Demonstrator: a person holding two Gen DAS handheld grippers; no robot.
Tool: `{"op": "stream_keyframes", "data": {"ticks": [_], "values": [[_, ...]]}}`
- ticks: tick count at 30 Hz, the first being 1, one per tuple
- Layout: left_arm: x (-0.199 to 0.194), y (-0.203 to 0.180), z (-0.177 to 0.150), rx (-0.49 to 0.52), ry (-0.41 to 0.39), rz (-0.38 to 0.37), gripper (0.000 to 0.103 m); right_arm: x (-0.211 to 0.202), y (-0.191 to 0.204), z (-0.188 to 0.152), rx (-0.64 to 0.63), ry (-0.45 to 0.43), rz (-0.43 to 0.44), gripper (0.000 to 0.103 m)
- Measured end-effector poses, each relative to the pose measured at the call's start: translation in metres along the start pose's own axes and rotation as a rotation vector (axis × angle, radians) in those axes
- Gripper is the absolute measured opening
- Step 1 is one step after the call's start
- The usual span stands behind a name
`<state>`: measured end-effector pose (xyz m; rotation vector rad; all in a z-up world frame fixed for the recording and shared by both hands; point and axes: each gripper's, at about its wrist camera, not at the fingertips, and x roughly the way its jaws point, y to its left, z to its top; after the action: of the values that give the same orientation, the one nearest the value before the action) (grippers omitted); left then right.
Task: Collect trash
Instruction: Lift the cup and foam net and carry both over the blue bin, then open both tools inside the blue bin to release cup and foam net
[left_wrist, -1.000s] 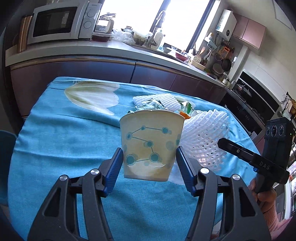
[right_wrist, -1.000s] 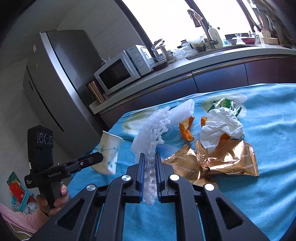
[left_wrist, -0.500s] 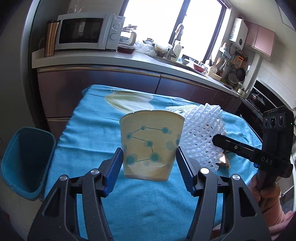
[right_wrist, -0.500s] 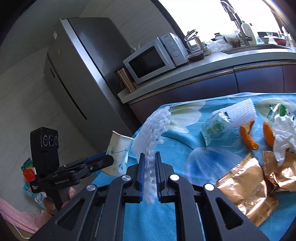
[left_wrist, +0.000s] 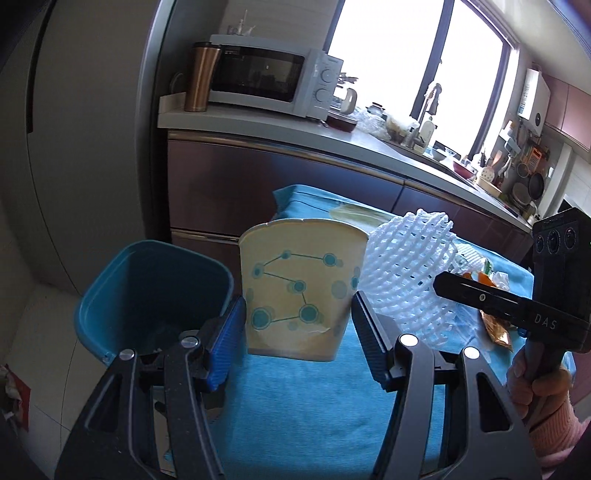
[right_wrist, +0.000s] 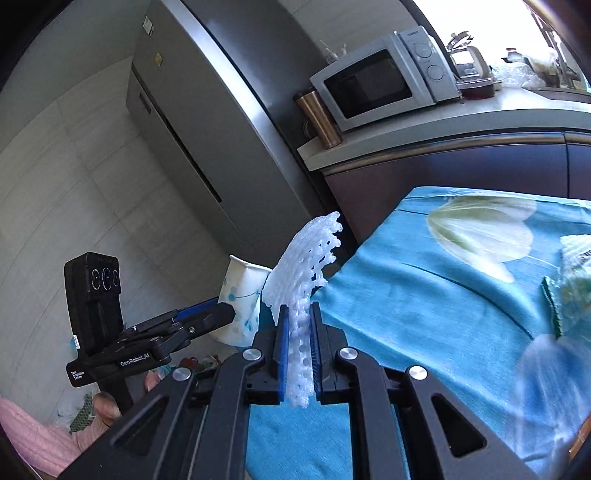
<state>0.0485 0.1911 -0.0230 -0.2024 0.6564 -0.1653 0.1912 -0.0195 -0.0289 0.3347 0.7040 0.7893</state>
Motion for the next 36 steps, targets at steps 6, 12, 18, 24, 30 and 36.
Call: {"op": "stream_keyframes", "data": {"ticks": [6,12,18,24,30,36], "values": [[0.002,0.044,0.001,-0.05,-0.001,0.08,0.059,0.038,0.015,0.012,-0.02,0.048,0.034,0.01],[0.006,0.084,0.002,-0.114,0.005,0.125,0.059,0.076,0.027,0.02,-0.025,0.105,0.051,0.01],[0.017,0.114,-0.002,-0.169,0.034,0.152,0.059,0.099,0.025,0.027,-0.023,0.153,0.044,0.01],[0.033,0.126,-0.006,-0.181,0.067,0.186,0.059,0.129,0.029,0.03,-0.03,0.198,0.029,0.01],[0.048,0.134,-0.009,-0.193,0.095,0.211,0.059,0.153,0.032,0.029,-0.025,0.242,0.023,0.01],[0.065,0.139,-0.011,-0.206,0.12,0.23,0.059,0.176,0.032,0.026,-0.005,0.292,0.027,0.01]]}}
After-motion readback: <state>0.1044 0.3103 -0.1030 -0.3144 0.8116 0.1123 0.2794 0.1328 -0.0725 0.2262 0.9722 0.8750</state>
